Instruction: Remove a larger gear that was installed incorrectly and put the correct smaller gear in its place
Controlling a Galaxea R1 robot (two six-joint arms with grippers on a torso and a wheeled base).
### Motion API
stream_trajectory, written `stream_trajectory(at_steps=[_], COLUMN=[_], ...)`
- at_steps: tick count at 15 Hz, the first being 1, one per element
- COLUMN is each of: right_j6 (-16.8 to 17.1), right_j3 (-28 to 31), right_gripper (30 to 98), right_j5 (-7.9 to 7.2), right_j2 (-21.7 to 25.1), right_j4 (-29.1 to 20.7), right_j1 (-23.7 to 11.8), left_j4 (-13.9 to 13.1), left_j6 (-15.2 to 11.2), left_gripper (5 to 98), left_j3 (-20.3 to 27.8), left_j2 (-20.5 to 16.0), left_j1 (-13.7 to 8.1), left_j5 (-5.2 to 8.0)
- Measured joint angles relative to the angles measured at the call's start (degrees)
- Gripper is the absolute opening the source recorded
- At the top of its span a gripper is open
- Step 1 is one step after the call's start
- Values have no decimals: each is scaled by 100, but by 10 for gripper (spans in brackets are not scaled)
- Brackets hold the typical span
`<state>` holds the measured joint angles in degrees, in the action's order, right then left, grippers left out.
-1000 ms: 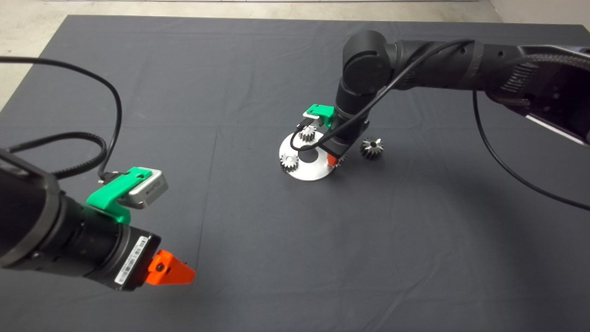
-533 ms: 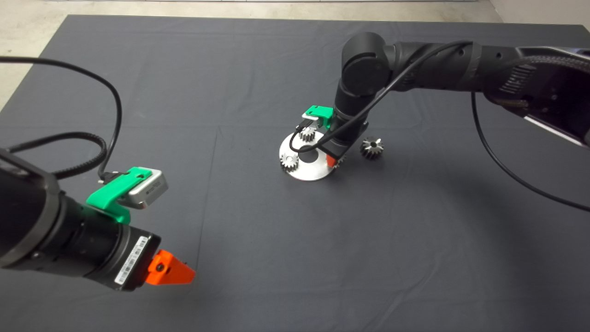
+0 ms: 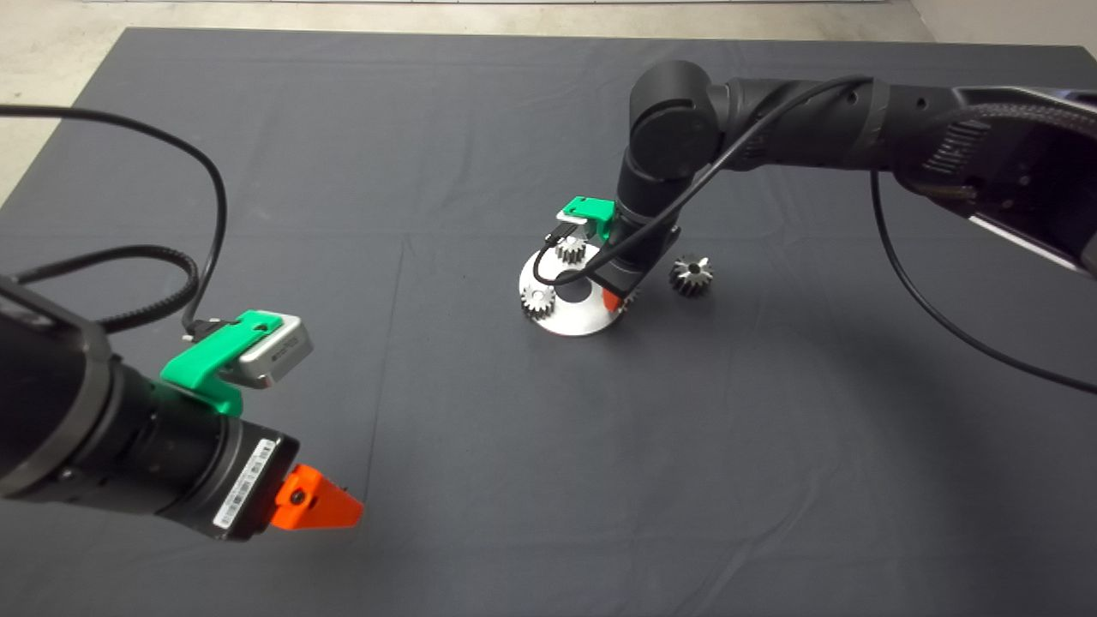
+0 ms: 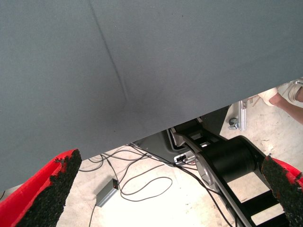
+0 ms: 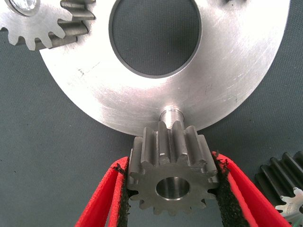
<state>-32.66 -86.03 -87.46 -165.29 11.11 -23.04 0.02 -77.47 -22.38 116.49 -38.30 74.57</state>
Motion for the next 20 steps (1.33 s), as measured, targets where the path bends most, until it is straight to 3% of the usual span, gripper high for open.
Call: stream_trajectory(at_steps=[20], right_j6=[-20], right_j3=[-2], right_gripper=[397], right_j5=[0], right_j2=[-76], right_j4=[369], right_j1=[-2], left_j4=[0], left_j6=[2], left_gripper=[982], left_j3=[0], left_j2=[-15], left_j1=[0], left_j5=[-4])
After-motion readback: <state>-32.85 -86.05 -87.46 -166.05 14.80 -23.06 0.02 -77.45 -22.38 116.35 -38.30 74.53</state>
